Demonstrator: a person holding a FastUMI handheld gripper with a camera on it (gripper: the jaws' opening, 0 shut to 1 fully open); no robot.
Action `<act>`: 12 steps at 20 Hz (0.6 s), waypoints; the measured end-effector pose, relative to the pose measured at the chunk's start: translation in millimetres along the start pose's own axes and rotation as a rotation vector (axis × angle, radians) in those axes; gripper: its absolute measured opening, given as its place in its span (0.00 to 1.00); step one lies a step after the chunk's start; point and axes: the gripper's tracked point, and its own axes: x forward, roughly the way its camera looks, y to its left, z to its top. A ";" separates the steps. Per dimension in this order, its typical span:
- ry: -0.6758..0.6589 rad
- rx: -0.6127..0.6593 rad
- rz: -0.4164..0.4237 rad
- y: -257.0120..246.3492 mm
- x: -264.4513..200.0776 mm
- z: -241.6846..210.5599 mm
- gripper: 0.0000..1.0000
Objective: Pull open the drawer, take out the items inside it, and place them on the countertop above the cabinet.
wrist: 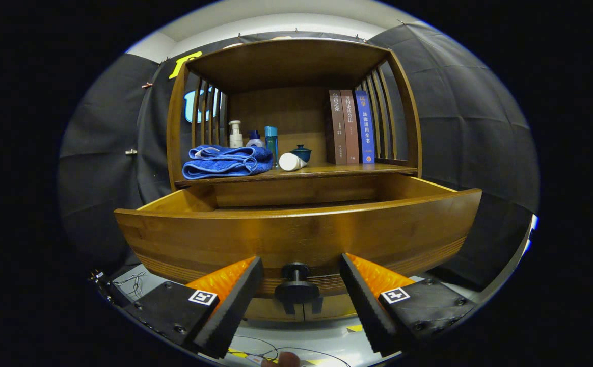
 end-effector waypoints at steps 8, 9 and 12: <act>0.006 0.020 0.007 1.0 43.9 13.8 1.00; 0.003 0.019 0.008 0.9 49.6 14.8 1.00; 0.000 0.022 0.009 0.1 66.2 17.6 1.00</act>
